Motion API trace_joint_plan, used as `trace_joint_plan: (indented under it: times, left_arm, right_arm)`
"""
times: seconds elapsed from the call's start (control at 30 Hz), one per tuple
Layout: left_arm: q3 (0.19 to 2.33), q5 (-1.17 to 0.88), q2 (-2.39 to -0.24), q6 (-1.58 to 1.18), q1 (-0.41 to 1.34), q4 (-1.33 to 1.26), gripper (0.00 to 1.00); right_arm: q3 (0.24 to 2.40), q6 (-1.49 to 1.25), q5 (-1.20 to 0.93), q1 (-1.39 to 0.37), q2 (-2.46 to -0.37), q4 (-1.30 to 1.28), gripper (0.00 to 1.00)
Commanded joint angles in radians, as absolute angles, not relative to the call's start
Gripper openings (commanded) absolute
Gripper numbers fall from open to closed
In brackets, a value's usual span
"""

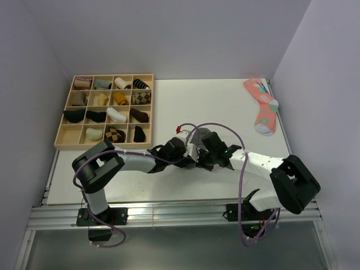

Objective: Roll the socks
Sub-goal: Roll the sock at the center of the board.

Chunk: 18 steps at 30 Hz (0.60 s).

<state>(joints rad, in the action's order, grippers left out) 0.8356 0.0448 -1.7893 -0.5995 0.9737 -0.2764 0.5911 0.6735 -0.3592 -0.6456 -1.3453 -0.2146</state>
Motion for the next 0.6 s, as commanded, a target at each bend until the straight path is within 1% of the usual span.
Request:
trace_joint_plan:
  times: [0.0,0.2,0.33,0.57]
  left_arm:
    - [0.805,0.035,-1.809,-0.575,0.992,-0.186,0.0]
    - [0.802,0.031,-1.813,-0.581,0.992,-0.198,0.0]
    - [0.804,0.029,-1.816,-0.586,0.992,-0.201,0.0]
    - [0.804,0.031,-1.807,-0.588,0.992,-0.193,0.0]
  right_arm:
    - [0.673,0.58,-0.294,-0.643,-1.381,-0.164,0.18]
    - [0.741,0.52,-0.359,-0.623,-1.433,-0.256,0.16]
    - [0.775,0.517,-0.416,-0.569,-1.422,-0.284,0.18]
    - [0.776,0.526,-0.403,-0.551,-1.419,-0.267,0.18]
